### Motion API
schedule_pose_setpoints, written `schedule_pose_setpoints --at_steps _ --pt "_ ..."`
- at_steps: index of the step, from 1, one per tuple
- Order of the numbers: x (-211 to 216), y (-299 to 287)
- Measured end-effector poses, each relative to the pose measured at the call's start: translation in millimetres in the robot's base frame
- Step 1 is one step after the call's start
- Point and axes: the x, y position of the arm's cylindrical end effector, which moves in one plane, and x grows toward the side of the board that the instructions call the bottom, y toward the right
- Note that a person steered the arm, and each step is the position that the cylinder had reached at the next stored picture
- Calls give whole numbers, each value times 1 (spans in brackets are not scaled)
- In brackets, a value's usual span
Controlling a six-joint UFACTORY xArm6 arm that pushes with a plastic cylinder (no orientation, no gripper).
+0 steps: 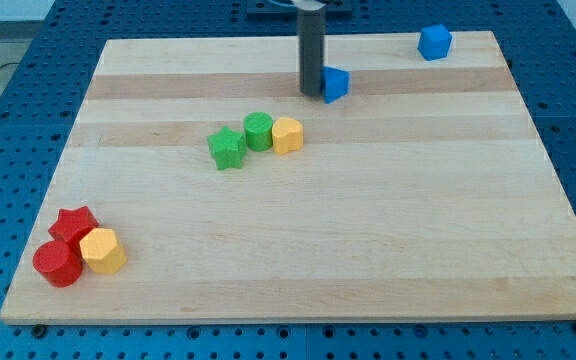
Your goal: Push the blue triangle into blue cube
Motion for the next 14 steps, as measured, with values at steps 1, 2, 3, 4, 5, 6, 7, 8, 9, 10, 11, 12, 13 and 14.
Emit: schedule_pose_setpoints --at_steps 1,2,3,4,5,6,7,8,9,10,11,12,13,14 --pt "-5 10" --pt "12 6" --pt "16 41" --pt "0 81" --pt "-27 111" --pt "-31 117" --pt "-6 95" --pt "-8 61" --pt "-37 63" --pt "-60 85" --pt "-70 119" --pt "-74 123" --pt "-61 91" --pt "1 81"
